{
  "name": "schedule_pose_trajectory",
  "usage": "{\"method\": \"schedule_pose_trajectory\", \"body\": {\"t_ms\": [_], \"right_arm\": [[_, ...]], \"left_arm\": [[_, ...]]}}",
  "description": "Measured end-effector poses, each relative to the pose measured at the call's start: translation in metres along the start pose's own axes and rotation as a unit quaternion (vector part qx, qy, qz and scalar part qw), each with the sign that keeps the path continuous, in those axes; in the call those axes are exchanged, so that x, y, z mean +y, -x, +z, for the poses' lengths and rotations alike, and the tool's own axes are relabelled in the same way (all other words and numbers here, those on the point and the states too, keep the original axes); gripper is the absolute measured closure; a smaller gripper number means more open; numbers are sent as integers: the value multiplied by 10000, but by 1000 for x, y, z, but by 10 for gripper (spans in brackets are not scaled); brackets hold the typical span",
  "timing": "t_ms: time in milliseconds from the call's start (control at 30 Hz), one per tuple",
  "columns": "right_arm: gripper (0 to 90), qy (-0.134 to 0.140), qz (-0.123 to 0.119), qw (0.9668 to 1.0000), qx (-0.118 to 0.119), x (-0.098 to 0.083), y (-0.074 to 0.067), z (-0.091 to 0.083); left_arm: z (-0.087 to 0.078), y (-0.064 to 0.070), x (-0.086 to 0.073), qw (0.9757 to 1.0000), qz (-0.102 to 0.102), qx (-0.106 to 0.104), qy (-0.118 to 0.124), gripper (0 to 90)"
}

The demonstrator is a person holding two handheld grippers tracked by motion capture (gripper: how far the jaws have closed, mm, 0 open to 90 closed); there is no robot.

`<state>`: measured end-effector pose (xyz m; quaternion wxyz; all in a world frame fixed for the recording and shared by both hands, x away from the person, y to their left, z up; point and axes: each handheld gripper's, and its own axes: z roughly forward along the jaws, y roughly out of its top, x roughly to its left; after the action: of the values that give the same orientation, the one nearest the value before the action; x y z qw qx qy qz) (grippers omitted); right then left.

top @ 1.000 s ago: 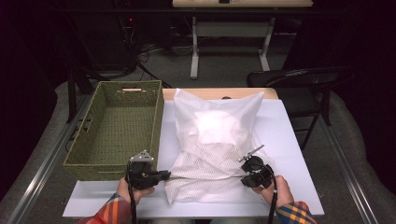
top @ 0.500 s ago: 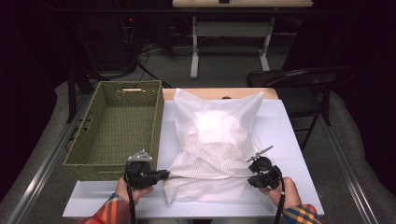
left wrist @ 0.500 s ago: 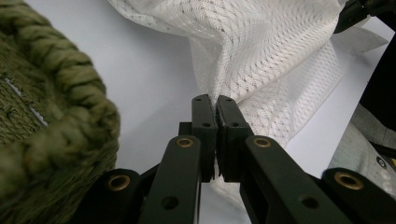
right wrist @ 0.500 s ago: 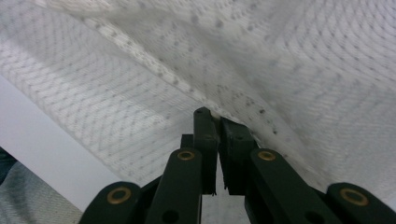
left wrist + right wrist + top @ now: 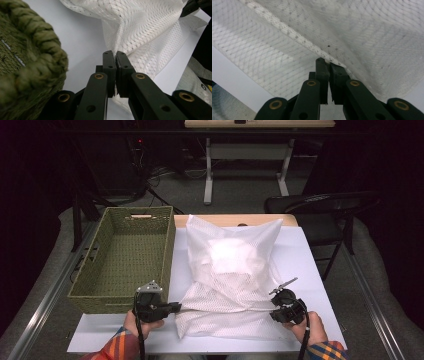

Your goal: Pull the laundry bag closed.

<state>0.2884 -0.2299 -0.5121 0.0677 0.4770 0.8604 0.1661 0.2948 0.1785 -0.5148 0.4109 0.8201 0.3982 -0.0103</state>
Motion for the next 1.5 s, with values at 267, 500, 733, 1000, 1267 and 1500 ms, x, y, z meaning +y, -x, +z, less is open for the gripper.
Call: {"method": "schedule_pose_trajectory", "body": {"t_ms": [267, 500, 733, 1000, 1267, 1500], "right_arm": [[867, -30, 161, 9998, -66, -7, 7, -2], [866, 16, 299, 9994, -155, -16, 17, -7], [866, -33, 449, 9986, -273, -27, 28, -10], [867, -46, 578, 9975, -413, -36, 38, -13], [866, -41, 521, 9972, -543, -35, 36, -12], [864, -88, 487, 9970, -596, -34, 35, -11]], "left_arm": [[0, 0, 0, 10000, -16, 56, 11, 872], [1, 0, 0, 10000, -1, 61, -36, 872], [1, 1, 0, 9999, 3, 124, -21, 872], [0, 4, 0, 9998, 84, 196, -5, 874], [1, 4, -1, 9996, 145, 232, -35, 875], [3, 5, -2, 9994, 177, 267, -140, 872]]}}
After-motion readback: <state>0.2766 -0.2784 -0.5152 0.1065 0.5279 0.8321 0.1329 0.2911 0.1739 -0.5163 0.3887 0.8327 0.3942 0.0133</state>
